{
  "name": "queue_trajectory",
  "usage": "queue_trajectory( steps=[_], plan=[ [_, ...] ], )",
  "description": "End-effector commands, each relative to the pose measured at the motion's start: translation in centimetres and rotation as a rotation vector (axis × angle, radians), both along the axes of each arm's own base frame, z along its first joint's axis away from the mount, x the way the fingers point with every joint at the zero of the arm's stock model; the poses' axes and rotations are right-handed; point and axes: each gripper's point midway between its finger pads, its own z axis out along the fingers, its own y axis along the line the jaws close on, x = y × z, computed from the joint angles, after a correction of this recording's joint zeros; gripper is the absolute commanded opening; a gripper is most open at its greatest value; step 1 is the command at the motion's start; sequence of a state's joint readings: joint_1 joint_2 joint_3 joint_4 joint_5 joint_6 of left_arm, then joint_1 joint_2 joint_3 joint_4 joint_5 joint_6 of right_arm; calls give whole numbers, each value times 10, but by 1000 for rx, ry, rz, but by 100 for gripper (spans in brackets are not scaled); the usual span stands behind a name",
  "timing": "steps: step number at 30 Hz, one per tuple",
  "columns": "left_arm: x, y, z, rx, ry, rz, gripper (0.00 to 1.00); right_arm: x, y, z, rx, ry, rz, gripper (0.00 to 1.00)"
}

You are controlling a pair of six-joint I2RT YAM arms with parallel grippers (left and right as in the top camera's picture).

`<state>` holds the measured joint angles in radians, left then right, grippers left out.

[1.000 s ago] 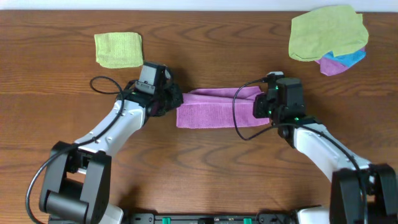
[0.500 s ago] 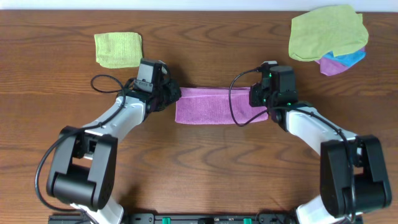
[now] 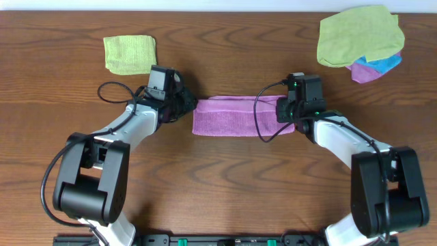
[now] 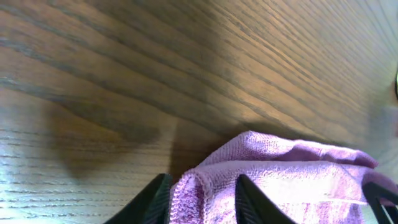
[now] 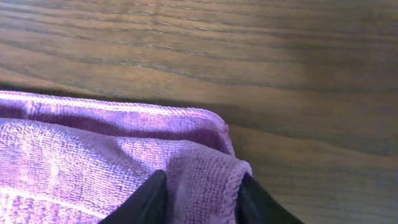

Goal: Fold the cloth
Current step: 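Release the folded purple cloth and move both grippers outward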

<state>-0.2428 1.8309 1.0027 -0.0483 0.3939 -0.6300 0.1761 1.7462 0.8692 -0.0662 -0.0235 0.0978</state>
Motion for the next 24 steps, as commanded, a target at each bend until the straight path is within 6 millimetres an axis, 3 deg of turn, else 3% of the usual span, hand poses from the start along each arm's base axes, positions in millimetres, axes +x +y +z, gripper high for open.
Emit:
queue_trajectory(
  steps=[1,6,9,12,18,19,24],
  plan=[
    [-1,1,-3,11,1,-18,38,6,-2,5,-18,-16,-6,38],
    [1,3,4,-7,-6,-36,46,8,-3,25,-14,-62,-11,39],
    [0,12,10,4,11,-30,47,6,-3,42,-10,-88,-12,48],
    [-2,20,18,14,25,-28,54,-1,-5,56,-6,-92,-15,55],
    [-4,26,45,22,7,-37,55,-22,-8,70,1,-53,-34,62],
    [-4,25,50,20,0,-38,52,-27,-9,72,10,-40,-49,63],
    [-2,9,71,-31,-33,-81,9,-51,-17,75,145,58,-234,63]
  ],
)
